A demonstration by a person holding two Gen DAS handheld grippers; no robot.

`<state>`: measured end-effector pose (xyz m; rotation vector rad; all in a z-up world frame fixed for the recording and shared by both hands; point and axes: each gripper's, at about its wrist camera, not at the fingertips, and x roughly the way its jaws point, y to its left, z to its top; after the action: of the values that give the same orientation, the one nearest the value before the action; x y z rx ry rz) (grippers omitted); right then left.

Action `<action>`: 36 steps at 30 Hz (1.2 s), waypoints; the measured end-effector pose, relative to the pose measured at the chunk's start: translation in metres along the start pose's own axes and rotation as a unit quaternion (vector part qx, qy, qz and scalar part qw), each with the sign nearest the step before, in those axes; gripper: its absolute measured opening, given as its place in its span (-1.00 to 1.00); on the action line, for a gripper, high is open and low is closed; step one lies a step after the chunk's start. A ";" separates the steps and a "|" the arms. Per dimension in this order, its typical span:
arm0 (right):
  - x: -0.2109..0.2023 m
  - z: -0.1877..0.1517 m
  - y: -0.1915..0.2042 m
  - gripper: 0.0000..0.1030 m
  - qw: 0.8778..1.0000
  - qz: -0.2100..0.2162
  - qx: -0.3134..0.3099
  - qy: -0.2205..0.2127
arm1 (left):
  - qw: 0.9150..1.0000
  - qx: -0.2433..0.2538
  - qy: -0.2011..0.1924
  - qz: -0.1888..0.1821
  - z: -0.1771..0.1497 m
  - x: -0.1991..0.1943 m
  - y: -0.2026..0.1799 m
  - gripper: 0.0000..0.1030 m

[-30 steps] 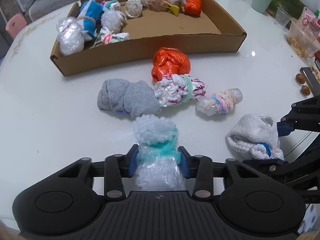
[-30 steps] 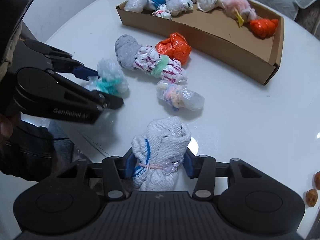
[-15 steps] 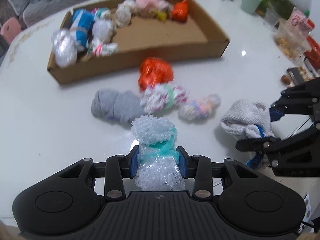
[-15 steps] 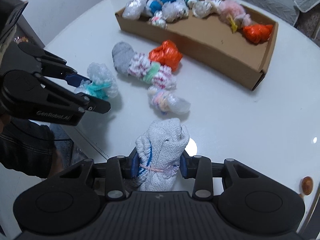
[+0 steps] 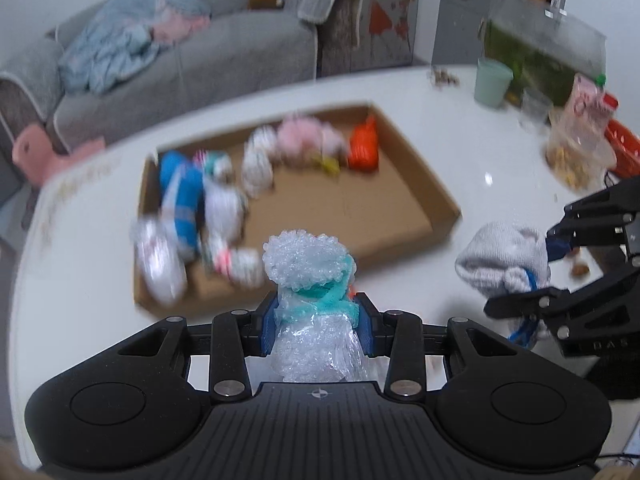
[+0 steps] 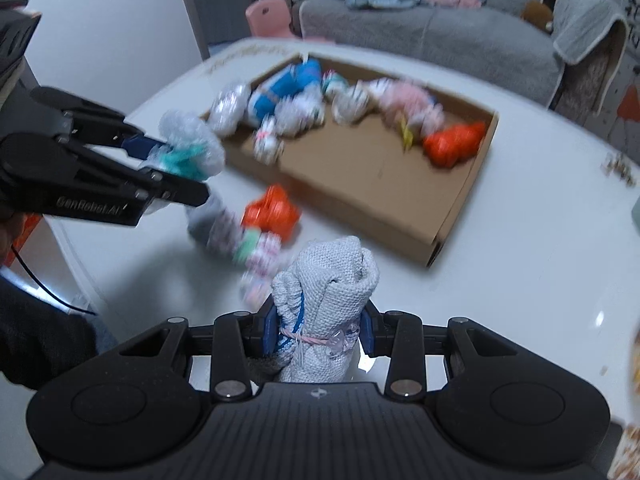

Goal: Organize objects
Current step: 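Place both items into the tray and open both grippers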

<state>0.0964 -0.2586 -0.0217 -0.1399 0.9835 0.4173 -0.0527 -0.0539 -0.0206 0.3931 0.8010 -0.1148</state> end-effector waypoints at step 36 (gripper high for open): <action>0.141 0.142 -0.070 -0.31 0.999 0.038 -0.021 -0.015 | 0.999 0.039 0.010 0.000 0.068 0.173 0.048 -0.06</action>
<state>0.3032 -0.2407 -0.0657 -0.1329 0.9535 0.5089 0.1254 -0.0278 -0.0883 0.4694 0.8187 -0.1431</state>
